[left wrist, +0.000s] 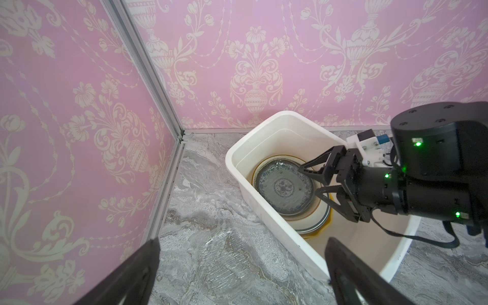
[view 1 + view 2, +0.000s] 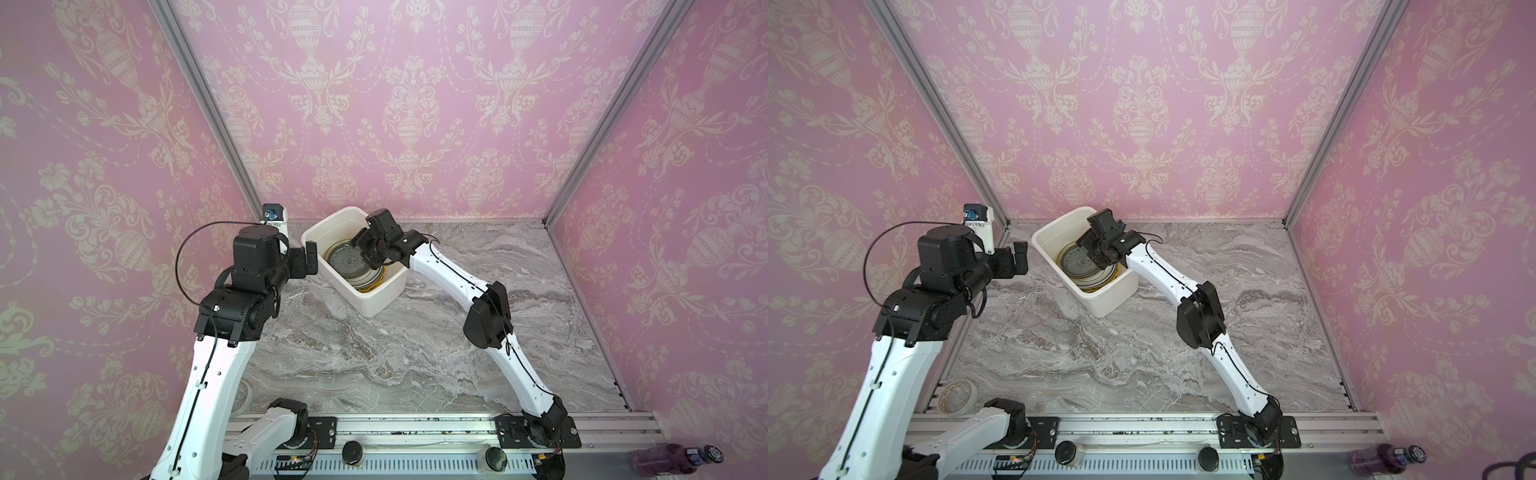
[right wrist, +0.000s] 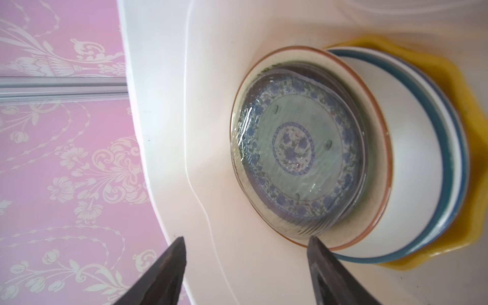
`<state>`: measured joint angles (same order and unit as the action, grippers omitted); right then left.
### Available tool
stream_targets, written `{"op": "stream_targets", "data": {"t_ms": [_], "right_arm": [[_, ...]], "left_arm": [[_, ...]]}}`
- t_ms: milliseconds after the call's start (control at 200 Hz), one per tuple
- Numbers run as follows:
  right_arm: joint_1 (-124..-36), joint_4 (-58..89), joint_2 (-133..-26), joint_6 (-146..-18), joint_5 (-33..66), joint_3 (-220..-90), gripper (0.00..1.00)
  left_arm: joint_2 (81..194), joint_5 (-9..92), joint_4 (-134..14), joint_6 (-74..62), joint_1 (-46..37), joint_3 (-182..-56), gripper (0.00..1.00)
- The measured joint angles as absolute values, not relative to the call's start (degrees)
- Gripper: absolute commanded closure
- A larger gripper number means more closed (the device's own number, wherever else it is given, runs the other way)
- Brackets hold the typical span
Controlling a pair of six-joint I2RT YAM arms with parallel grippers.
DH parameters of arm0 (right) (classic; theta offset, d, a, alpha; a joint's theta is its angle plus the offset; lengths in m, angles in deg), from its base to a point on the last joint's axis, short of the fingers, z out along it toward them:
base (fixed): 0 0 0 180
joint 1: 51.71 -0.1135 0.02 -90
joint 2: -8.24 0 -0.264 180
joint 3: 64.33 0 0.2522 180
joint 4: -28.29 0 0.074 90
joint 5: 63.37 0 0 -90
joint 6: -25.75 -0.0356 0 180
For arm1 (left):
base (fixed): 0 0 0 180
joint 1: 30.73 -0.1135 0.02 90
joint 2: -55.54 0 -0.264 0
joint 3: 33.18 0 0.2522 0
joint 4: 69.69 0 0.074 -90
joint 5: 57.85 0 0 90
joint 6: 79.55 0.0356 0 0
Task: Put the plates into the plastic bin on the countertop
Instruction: 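Open the right gripper and raise it out of the bin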
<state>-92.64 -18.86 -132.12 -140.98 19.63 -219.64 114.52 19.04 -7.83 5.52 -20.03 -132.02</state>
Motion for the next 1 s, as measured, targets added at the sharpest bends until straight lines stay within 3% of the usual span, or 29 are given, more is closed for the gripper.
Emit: {"op": "stream_targets", "data": {"t_ms": [360,605,1001], "right_arm": [[-92.03,-22.03,-123.20,-128.31,20.59,-220.87,0.35],[-92.03,-23.76,-105.58,-113.97,19.08,-210.51,0.37],[-92.03,-25.42,-79.31,-102.12,5.47,-178.95,0.37]], "left_arm": [[117.93,15.92,4.91,-2.92,-20.67,-143.36,0.01],[122.37,26.01,17.22,-13.54,-29.91,-144.96,0.01],[120.12,35.57,20.78,-21.61,-40.05,-121.96,0.01]]}}
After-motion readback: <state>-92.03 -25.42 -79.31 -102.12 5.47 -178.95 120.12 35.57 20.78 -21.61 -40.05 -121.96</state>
